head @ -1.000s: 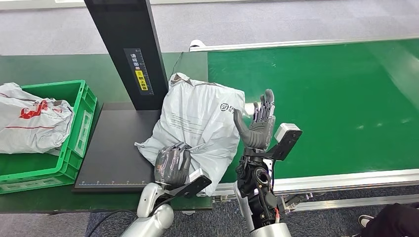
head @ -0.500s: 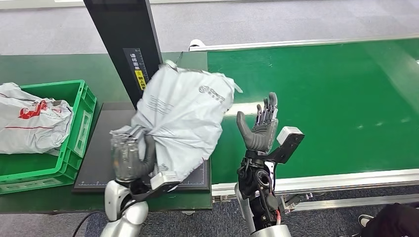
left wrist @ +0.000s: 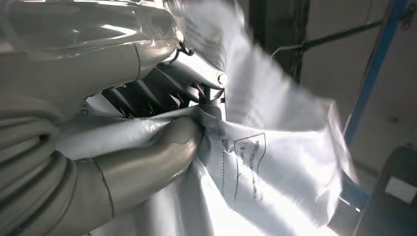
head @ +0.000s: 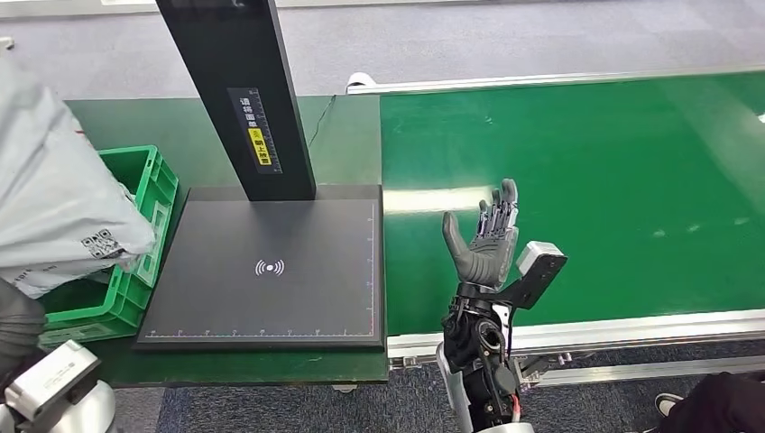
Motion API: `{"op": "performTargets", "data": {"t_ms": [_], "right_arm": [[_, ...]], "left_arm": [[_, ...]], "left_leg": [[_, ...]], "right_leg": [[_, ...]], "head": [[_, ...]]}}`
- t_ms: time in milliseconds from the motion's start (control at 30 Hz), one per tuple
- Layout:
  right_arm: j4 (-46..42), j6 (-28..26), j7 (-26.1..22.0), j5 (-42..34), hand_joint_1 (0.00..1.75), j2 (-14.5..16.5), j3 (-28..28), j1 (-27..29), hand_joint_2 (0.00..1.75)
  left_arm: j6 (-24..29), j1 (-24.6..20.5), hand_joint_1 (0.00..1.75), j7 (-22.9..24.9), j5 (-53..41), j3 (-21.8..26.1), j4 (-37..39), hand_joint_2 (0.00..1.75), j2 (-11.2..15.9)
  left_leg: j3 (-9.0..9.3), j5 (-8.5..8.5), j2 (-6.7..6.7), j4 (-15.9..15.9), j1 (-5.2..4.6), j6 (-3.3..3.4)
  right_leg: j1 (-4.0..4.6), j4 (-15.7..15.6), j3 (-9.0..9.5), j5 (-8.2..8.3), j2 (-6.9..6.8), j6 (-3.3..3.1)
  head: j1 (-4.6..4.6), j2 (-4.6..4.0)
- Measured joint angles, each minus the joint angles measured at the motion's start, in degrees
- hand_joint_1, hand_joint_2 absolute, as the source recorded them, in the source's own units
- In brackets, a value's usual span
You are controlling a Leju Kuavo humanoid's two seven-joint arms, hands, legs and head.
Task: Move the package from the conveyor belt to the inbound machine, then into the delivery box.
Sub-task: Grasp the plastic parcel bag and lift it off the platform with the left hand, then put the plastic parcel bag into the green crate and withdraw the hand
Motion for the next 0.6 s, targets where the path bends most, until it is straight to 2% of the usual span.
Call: {"op": "performTargets", "data": {"t_ms": [133, 267, 400, 500, 600], "right_arm": [[-0.7, 0.1, 0.2, 0.3, 0.00, 0.2, -0.4, 0.5, 1.75], [-1.3, 0.8, 0.4, 0.7, 0.00, 0.5, -0.6, 0.9, 1.75], [-1.7, 1.2, 0.6, 0.9, 0.00, 0.7, -0.6, 1.3, 1.75], [-1.7, 1.4, 0.6, 1.0, 0.00, 0.8, -0.5, 1.6, 1.75], [-1.8, 1.6, 0.6, 1.0, 0.00, 0.9, -0.4, 2.0, 1.75]], "left_arm": [[0.0, -1.3, 1.75, 0.0, -1.9, 1.9, 0.0, 1.75, 0.0], [0.0, -5.3, 1.75, 0.0, -6.0, 5.6, 4.0, 1.75, 0.0], [-0.1, -11.9, 1.75, 0.6, -12.0, 11.7, 11.9, 1.75, 0.3], [-0.1, -18.1, 1.75, 4.6, -16.6, 16.9, 21.9, 1.75, 2.0], [-0.1, -22.0, 1.75, 6.7, -17.8, 20.1, 29.5, 1.75, 3.9]], "left_leg": [[0.02, 0.00, -0.01, 0.0, -0.01, 0.01], [0.05, 0.00, -0.01, 0.0, -0.04, 0.00], [0.08, 0.02, -0.01, 0.0, -0.03, -0.01], [0.09, 0.08, 0.02, 0.0, -0.02, -0.02], [0.10, 0.09, 0.10, 0.0, -0.01, -0.03]], "right_leg": [[-0.02, 0.0, 0.01, 0.01, 0.00, 0.01], [-0.01, 0.0, 0.02, 0.01, -0.01, 0.00], [0.00, 0.0, 0.04, 0.03, 0.00, -0.01], [0.01, 0.0, 0.06, 0.07, 0.01, -0.06], [0.02, 0.1, 0.03, 0.13, 0.06, -0.13]], "head": [[-0.01, 0.00], [-0.01, -0.01], [-0.01, -0.01], [-0.01, -0.01], [-0.02, 0.00]]}}
